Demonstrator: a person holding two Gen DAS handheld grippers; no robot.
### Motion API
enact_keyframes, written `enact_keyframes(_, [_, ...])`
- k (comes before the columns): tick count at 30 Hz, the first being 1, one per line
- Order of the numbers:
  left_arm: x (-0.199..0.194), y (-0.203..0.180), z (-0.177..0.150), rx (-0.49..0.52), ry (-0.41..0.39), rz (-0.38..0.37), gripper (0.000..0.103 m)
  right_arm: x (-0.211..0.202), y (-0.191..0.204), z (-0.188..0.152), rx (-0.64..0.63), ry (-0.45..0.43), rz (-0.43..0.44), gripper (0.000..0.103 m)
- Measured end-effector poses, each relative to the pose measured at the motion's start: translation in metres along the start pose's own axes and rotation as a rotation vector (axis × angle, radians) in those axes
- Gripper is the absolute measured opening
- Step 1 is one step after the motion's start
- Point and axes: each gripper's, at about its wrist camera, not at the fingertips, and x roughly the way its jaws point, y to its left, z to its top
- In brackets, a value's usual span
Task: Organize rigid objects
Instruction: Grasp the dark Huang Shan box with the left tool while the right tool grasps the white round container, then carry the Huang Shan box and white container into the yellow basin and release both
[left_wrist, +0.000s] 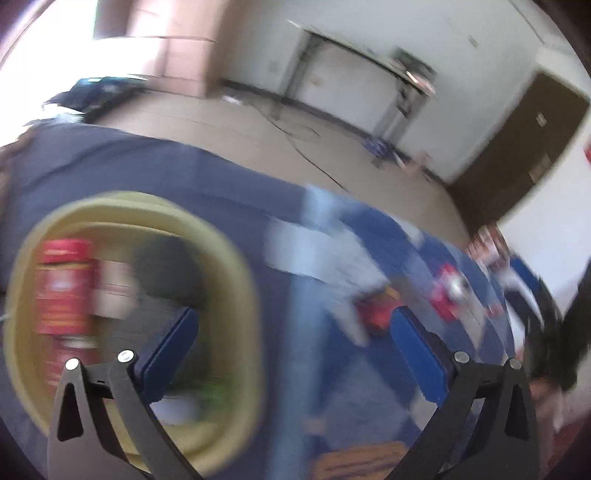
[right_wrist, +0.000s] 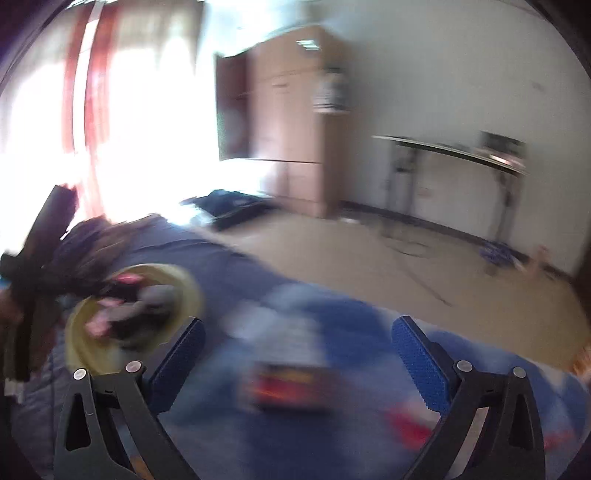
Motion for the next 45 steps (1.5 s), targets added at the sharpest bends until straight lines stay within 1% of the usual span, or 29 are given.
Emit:
enact_keyframes(2, [0.031, -0.036, -0.005, 0.059, 0.073, -0.022, 0.103, -0.010, -0.038, -0.013, 0.063, 0.011, -0.093, 0.103])
enact_keyframes(3, [0.046, -0.052, -0.007, 0.093, 0.107, -0.032, 0.103, -0.012, -0.064, -0.026, 0.114, 0.036, -0.131, 0.103])
enact_keyframes(5, [0.071, -0.079, -0.013, 0.159, 0.156, -0.048, 0.103, -0.008, -0.088, -0.043, 0.173, 0.078, -0.151, 0.103])
enact_keyframes(6, [0.087, -0.093, -0.016, 0.186, 0.177, -0.039, 0.103, -0.001, -0.096, -0.053, 0.197, 0.111, -0.149, 0.103])
enact_keyframes(8, [0.104, -0.107, -0.016, 0.189, 0.188, -0.032, 0.103, 0.014, -0.106, -0.063, 0.216, 0.152, -0.124, 0.103])
enact_keyframes(9, [0.112, -0.114, -0.016, 0.177, 0.193, -0.027, 0.103, 0.021, -0.104, -0.067, 0.212, 0.152, -0.105, 0.103])
enact_keyframes(11, [0.124, -0.120, -0.013, 0.152, 0.203, -0.012, 0.103, 0.031, -0.102, -0.067, 0.191, 0.144, -0.098, 0.103])
enact_keyframes(13, [0.132, -0.119, -0.008, 0.080, 0.189, 0.033, 0.103, 0.041, -0.103, -0.066, 0.182, 0.139, -0.114, 0.103])
enact_keyframes(15, [0.137, -0.117, -0.002, 0.026, 0.171, 0.034, 0.103, 0.051, -0.098, -0.065, 0.169, 0.145, -0.132, 0.103])
enact_keyframes(16, [0.140, -0.117, 0.000, 0.017, 0.163, 0.046, 0.103, 0.054, -0.095, -0.064, 0.163, 0.143, -0.136, 0.100])
enact_keyframes(18, [0.146, -0.114, 0.004, 0.002, 0.154, 0.041, 0.103, 0.064, -0.091, -0.063, 0.162, 0.141, -0.143, 0.100])
enact_keyframes(21, [0.160, -0.106, 0.006, -0.014, 0.187, 0.061, 0.103, 0.078, -0.083, -0.064, 0.138, 0.143, -0.166, 0.100])
enact_keyframes(23, [0.165, -0.106, 0.006, -0.011, 0.181, 0.069, 0.103, 0.078, -0.082, -0.064, 0.126, 0.145, -0.171, 0.100])
enact_keyframes(24, [0.165, -0.108, 0.007, 0.003, 0.168, 0.074, 0.103, 0.081, -0.083, -0.065, 0.127, 0.147, -0.175, 0.100])
enact_keyframes(26, [0.164, -0.107, 0.007, 0.011, 0.161, 0.056, 0.102, 0.082, -0.084, -0.065, 0.124, 0.142, -0.171, 0.095])
enact_keyframes(27, [0.161, -0.104, 0.008, 0.007, 0.151, 0.037, 0.100, 0.084, -0.084, -0.066, 0.113, 0.137, -0.178, 0.089])
enact_keyframes(28, [0.157, -0.100, 0.008, 0.004, 0.122, 0.020, 0.095, 0.087, -0.084, -0.066, 0.102, 0.136, -0.181, 0.081])
enact_keyframes(29, [0.156, -0.097, 0.009, 0.010, 0.112, 0.011, 0.094, 0.090, -0.083, -0.066, 0.089, 0.138, -0.184, 0.078])
enact_keyframes(31, [0.159, -0.094, 0.008, 0.044, 0.114, -0.008, 0.094, 0.095, -0.085, -0.068, 0.082, 0.154, -0.172, 0.068])
enact_keyframes(32, [0.159, -0.094, 0.008, 0.063, 0.106, -0.012, 0.094, 0.097, -0.085, -0.069, 0.084, 0.163, -0.161, 0.065])
enact_keyframes(34, [0.157, -0.095, 0.006, 0.086, 0.091, -0.018, 0.094, 0.101, -0.083, -0.069, 0.073, 0.171, -0.148, 0.051])
enact_keyframes(36, [0.153, -0.094, 0.005, 0.098, 0.082, -0.036, 0.093, 0.101, -0.078, -0.068, 0.043, 0.163, -0.160, 0.051])
enact_keyframes(39, [0.136, -0.088, 0.006, 0.090, 0.061, -0.064, 0.093, 0.094, -0.078, -0.068, 0.045, 0.135, -0.132, 0.051])
enact_keyframes(42, [0.086, -0.071, 0.006, 0.085, 0.019, -0.082, 0.093, 0.085, -0.071, -0.061, 0.029, 0.104, -0.095, 0.051])
enact_keyframes(44, [0.046, -0.054, 0.006, 0.084, -0.029, -0.068, 0.093, 0.075, -0.056, -0.052, 0.002, 0.075, -0.056, 0.051])
enact_keyframes(45, [0.018, -0.039, 0.004, 0.077, -0.059, -0.047, 0.093, 0.068, -0.041, -0.046, -0.018, 0.056, -0.017, 0.051])
